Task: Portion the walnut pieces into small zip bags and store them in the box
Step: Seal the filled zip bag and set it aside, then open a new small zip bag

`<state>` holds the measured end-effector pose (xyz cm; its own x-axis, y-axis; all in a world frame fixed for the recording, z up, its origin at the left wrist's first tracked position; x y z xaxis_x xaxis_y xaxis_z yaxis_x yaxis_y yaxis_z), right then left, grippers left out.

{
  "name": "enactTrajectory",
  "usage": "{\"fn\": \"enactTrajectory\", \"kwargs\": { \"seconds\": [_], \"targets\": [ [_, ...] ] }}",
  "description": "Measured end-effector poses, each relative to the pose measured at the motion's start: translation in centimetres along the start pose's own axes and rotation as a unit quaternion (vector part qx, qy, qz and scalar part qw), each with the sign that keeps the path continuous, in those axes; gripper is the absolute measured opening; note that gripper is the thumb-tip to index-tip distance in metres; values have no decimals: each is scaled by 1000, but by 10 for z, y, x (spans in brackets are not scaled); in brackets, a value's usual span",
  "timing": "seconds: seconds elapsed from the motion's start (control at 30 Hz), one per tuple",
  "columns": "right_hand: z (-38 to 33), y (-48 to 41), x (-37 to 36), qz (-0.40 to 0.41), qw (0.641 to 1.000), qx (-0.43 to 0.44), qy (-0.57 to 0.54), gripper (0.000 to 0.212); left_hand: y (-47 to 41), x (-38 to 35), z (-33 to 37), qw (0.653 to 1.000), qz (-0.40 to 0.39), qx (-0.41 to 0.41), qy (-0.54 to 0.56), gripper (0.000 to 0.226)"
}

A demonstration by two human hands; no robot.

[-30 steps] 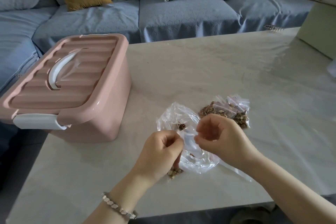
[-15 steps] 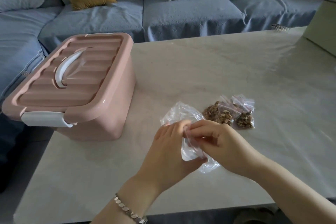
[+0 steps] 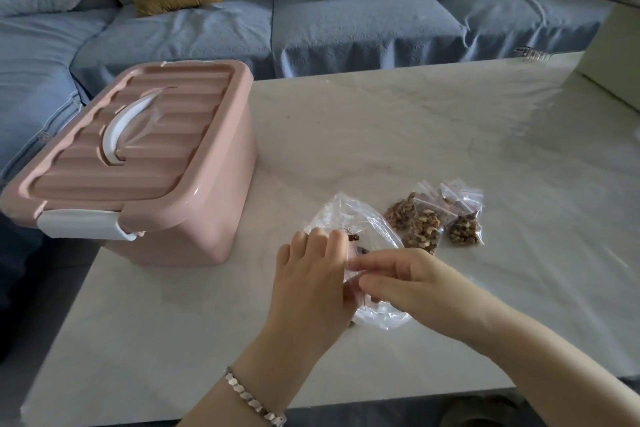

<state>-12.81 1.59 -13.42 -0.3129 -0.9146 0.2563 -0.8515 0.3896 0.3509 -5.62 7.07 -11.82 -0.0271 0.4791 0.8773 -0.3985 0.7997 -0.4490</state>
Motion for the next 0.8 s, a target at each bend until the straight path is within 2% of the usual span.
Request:
{"fn": "enactTrajectory", "kwargs": {
  "seconds": [0.13,0.27,0.37,0.53,0.6,0.67,0.73,0.8],
  "targets": [
    [-1,-2,-2,-24,998,-5,51,42,6,-5,0,1000,5,0,1,43],
    [-6,1,-3,-40,998,7,54,46,9,-6,1,1000,5,-2,18,53],
    [-8,2,-6,-47,997,28,46,54,11,-2,6,999,25,-15,35,45],
    [2,2,-10,-77,996,19,37,37,11,-6,8,997,12,-39,63,28],
    [11,0,9,-15,999,20,36,28,10,-5,0,996,-3,-9,88,22],
    [30,1,46,114,986,23,115,20,15,-6,-16,990,-21,50,131,25],
    [54,7,76,202,945,-18,255,16,27,-18,-37,976,-60,136,161,32],
    [88,8,84,189,906,-102,365,32,45,-40,-53,958,-132,215,138,36]
  ]
}}
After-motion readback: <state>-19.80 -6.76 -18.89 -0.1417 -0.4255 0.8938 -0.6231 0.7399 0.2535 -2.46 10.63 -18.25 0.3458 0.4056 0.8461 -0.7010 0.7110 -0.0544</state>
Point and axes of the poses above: each hand's wrist, its own y-axis away from the middle knuckle, its own x-axis out of the back of the hand, z = x × y, the point moved 9 cm from there along -y, towards the middle knuckle, and after that the axes turned 2 degrees about -y, right-handed, at the moved point
